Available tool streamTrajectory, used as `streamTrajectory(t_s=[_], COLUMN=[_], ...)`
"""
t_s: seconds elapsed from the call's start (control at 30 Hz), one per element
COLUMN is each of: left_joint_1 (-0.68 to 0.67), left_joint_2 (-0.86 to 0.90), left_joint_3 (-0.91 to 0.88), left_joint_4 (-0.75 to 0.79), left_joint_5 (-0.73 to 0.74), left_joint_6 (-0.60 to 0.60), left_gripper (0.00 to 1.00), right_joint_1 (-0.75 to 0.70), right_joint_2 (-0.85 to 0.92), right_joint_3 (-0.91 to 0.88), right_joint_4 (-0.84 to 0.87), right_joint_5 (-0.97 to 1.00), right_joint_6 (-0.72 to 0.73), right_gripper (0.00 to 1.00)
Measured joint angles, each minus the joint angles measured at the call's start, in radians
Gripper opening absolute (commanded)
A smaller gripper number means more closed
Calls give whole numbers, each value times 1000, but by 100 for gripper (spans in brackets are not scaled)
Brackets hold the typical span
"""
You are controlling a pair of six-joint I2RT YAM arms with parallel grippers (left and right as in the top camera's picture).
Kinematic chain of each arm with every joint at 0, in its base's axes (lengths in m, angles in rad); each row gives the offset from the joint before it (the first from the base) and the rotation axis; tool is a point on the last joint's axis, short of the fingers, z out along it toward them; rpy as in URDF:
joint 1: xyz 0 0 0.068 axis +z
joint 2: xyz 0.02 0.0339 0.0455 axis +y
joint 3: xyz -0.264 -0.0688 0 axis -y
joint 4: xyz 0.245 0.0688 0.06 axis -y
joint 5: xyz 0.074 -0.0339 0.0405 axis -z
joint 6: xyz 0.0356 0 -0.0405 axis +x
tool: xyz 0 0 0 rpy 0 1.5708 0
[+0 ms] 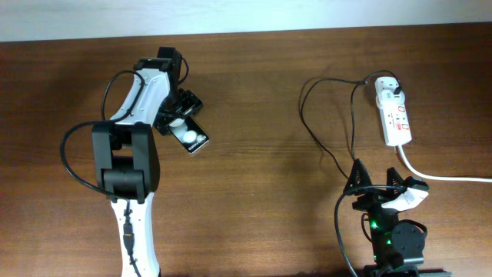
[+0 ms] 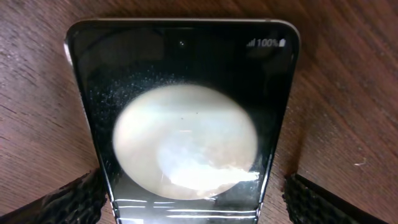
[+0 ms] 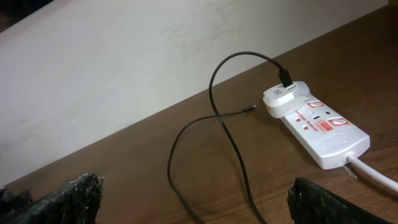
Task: Plug charger to phone and switch on socket
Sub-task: 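Lower the left gripper and close it on the phone's sides, then lift the phone with the left gripper and tilt it upright toward center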
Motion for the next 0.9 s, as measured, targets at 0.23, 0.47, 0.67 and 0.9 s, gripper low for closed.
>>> streamTrajectory(t_s=[0.23, 0.47, 0.67, 0.9], left_joint_1=[1, -2, -4, -13], left_joint_2=[2, 2, 2, 60], left_joint_3=[1, 1, 1, 120], left_joint_4=[-23, -40, -42, -172], left_joint_5=[2, 17, 23, 69], left_joint_6=[0, -6, -11, -6], left_gripper=[90, 78, 69, 63], right_joint_1=[0, 0, 0, 0], right_joint_2=[0, 0, 0, 0], right_joint_3=[0, 0, 0, 0], right_joint_4=[0, 0, 0, 0], right_joint_5=[0, 0, 0, 0], right_joint_6=[0, 0, 0, 0], right_gripper=[99, 99, 99, 99])
